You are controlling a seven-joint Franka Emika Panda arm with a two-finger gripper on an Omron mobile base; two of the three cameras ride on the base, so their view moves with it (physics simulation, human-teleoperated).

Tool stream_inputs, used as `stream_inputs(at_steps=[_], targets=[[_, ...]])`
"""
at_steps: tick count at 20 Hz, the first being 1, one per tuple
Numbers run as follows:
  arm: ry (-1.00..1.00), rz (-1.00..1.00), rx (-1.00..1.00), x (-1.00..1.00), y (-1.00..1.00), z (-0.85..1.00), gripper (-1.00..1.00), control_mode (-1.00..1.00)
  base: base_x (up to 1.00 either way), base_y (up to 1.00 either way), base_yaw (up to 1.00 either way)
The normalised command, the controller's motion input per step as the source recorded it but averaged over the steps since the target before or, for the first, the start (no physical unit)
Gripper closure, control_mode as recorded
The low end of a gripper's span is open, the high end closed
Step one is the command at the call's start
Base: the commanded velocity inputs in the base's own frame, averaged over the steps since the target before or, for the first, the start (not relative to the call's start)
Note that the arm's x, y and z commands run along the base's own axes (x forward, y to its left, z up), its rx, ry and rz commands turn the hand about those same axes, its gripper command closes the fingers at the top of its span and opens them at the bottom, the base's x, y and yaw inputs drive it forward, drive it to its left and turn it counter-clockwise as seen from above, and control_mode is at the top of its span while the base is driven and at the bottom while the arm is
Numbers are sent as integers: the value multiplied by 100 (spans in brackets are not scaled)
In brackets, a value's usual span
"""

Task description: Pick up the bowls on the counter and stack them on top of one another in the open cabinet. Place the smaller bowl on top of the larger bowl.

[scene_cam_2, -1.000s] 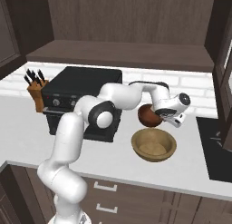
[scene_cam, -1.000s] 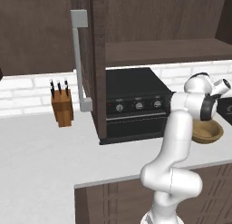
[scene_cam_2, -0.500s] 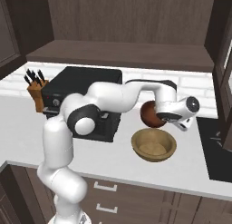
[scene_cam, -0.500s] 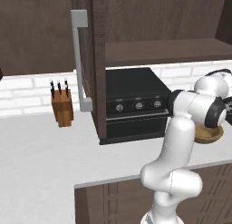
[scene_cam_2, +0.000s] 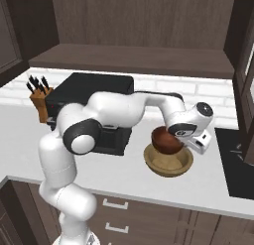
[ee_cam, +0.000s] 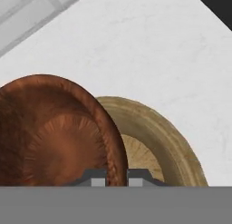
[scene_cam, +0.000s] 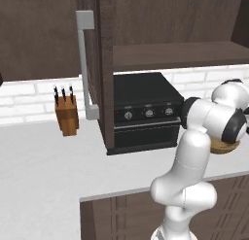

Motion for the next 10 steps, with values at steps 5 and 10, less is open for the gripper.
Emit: stream_inputs(at_steps=[5, 10], targets=[[1, 0, 0, -34, -2, -52, 100, -100, 0, 0, 0], [-1, 0, -3, -2, -1, -43, 100, -100, 0, 0, 0]])
